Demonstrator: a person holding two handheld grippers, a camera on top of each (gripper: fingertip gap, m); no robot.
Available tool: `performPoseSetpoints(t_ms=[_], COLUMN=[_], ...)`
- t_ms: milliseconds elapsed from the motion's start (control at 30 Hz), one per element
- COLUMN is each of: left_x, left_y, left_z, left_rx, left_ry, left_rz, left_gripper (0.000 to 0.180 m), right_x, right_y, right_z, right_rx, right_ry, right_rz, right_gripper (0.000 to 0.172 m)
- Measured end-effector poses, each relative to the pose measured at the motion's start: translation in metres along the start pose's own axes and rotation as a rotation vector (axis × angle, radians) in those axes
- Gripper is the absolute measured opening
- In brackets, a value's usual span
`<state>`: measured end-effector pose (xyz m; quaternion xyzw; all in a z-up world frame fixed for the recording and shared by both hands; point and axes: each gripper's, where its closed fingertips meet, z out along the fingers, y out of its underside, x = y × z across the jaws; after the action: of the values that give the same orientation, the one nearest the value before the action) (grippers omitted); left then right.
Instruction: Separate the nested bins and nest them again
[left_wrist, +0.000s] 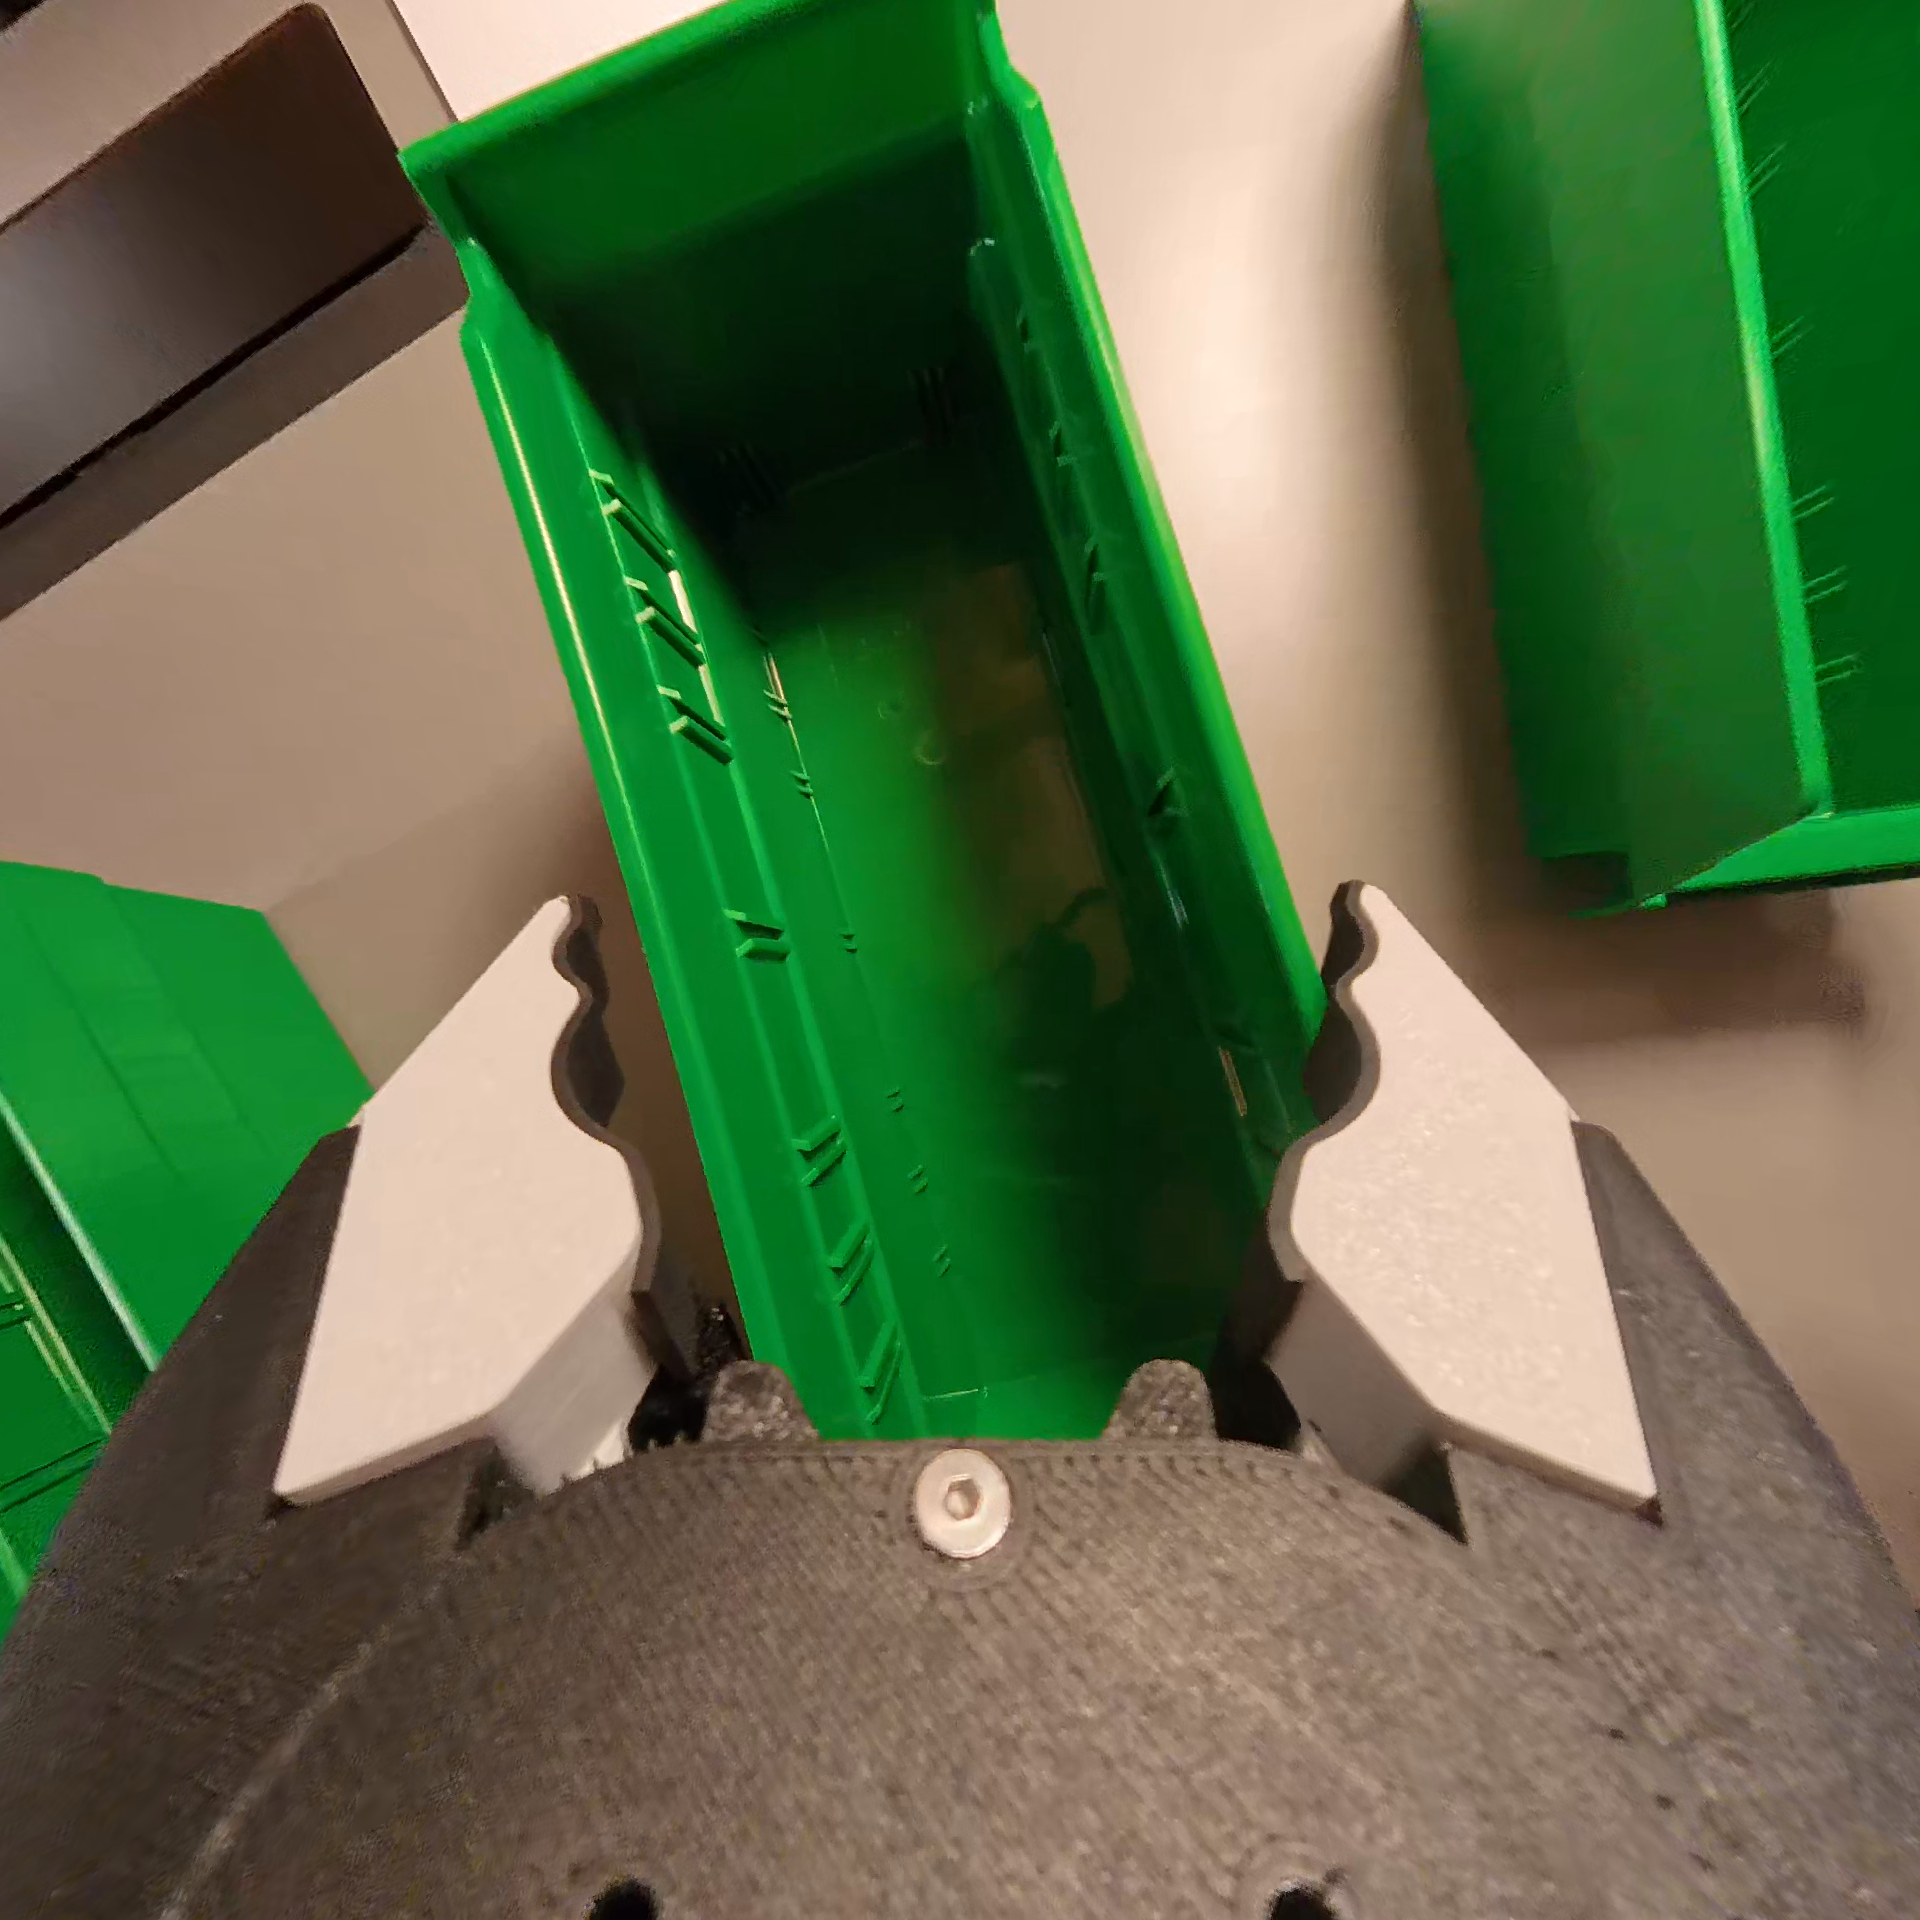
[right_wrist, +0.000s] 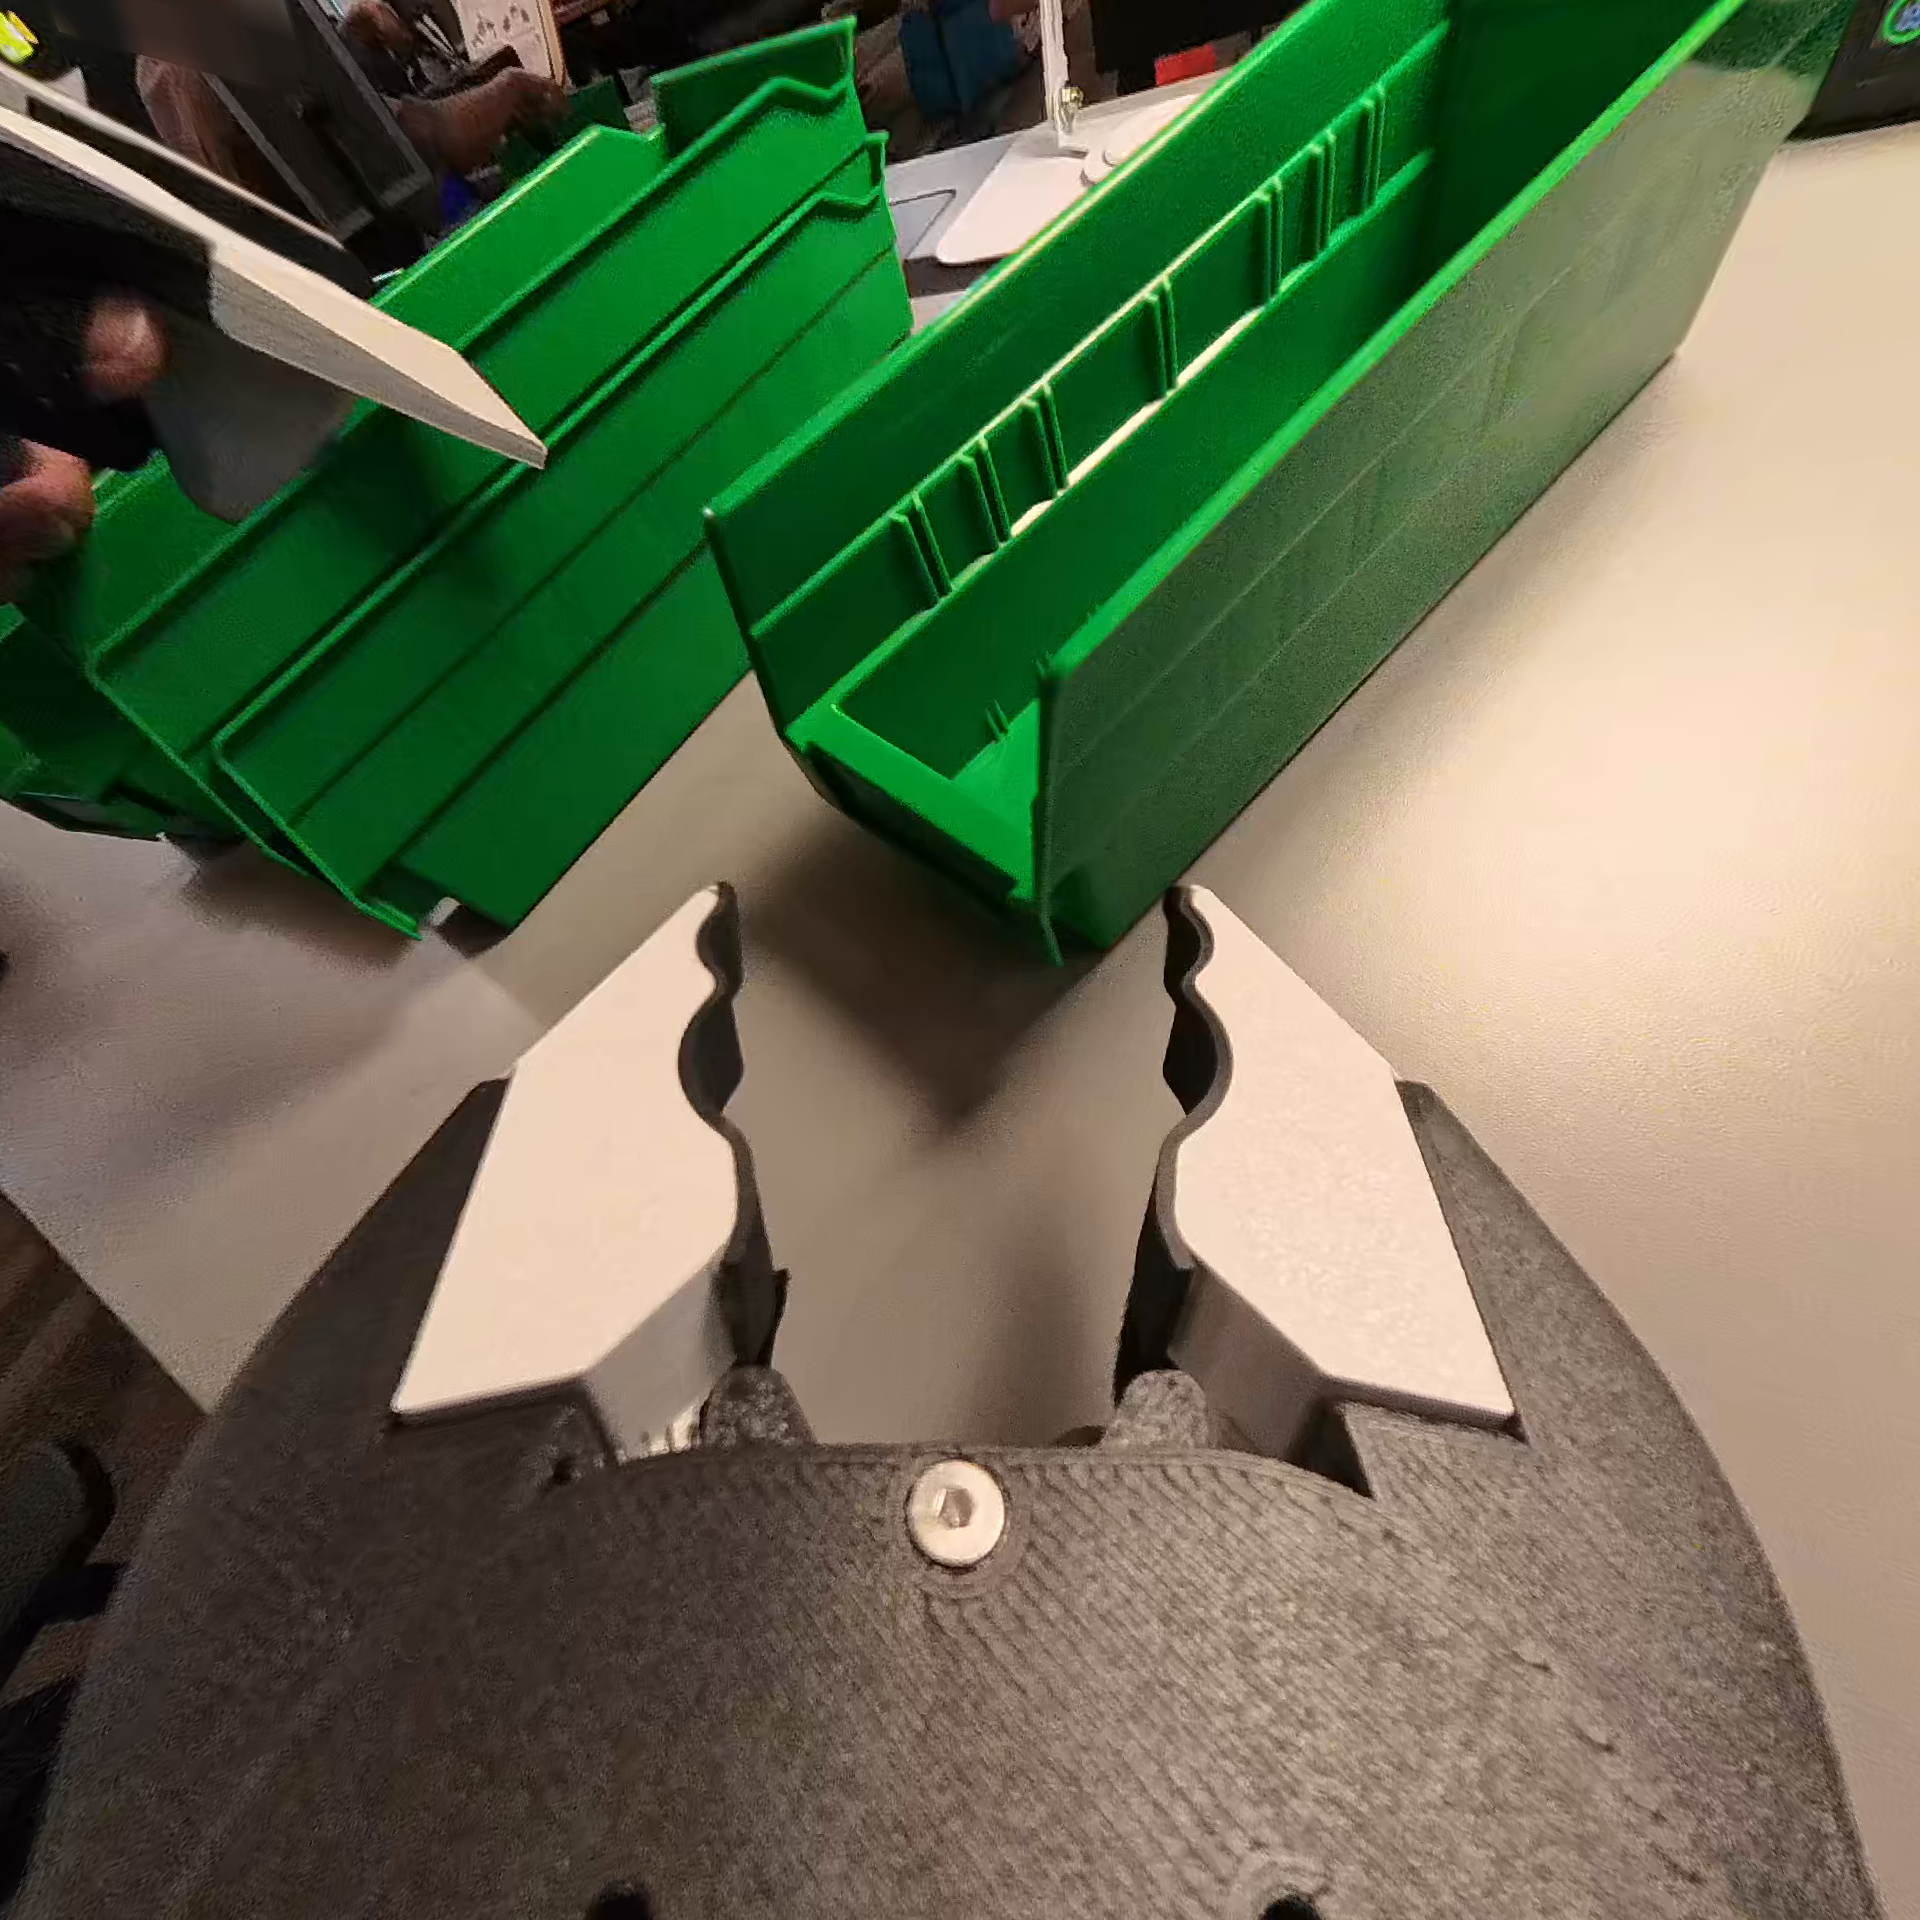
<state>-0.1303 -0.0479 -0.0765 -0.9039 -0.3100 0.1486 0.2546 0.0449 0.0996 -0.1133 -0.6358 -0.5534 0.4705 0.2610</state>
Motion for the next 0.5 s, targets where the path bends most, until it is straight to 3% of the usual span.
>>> performPoseSetpoints(t_ms=[300,500], left_x=[0.004,0.004], left_y=[0.002,0.002], left_z=[0.000,-0.001], left_rx=[-0.016,-0.028], left_ry=[0.043,0.042], left_rz=[-0.011,-0.010], left_gripper=[0.128,0.124], right_x=[0.067,0.065], right_y=[-0.001,-0.006], right_z=[-0.003,-0.017], right_rx=[0.027,0.028], right_ry=[0.106,0.094], right_rz=[0.111,0.106], right_gripper=[0.077,0.076])
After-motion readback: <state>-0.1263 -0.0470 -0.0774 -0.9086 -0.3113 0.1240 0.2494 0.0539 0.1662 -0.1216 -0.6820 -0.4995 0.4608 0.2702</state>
